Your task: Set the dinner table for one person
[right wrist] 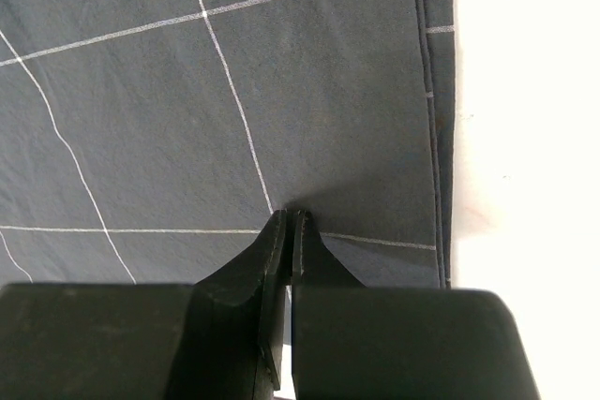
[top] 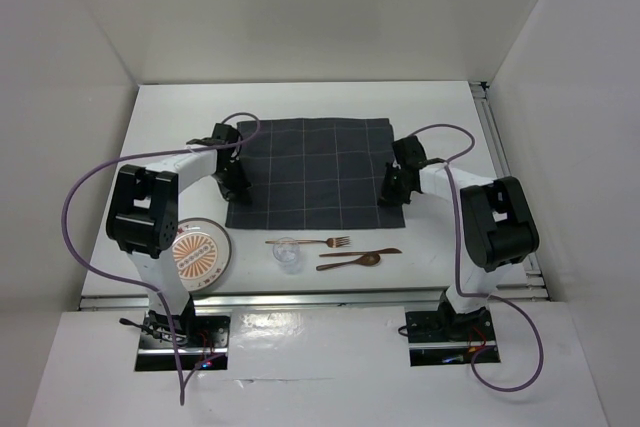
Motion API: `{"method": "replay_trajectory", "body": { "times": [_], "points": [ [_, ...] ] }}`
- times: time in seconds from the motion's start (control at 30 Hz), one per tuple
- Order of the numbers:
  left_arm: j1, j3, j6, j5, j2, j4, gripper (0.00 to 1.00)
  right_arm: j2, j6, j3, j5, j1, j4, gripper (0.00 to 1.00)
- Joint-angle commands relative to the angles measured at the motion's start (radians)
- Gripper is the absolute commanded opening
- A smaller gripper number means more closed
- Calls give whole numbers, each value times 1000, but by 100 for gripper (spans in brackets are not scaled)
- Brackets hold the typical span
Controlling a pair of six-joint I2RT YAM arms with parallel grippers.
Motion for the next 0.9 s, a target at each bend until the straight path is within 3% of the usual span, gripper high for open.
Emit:
{"method": "replay_trajectory", "body": {
  "times": [0.0,0.1,0.2,0.27,0.33,0.37,0.43,0.57,0.73,0.87],
  "points": [
    [0,-29,-5,-97,2,-99,0,-9,6,5,30,23,-89,0],
    [0,20,24,-106,-11,-136,0,-55,-20,74,53,46,-149,3],
    [0,88,49,-131,-66,-187,6,-81,-49,203,98,78,-246,17],
    [-9,126,64,-131,-124,-201,22,-104,-63,292,107,107,-285,46],
    [-9,164,76,-140,-162,-227,35,-135,-72,337,107,150,-309,60],
    [-9,178,87,-140,-179,-237,48,-144,-72,337,89,172,-309,68],
    [-9,220,98,-152,-222,-273,57,-155,-72,351,49,262,-319,74],
    [-9,290,89,-198,-290,-334,59,-146,-72,351,-37,449,-286,89],
    [-9,290,67,-209,-417,-325,60,-72,-72,351,-34,642,-261,91],
    [-9,267,67,-220,-483,-305,61,-12,-92,371,-13,725,-250,91]
  ]
}}
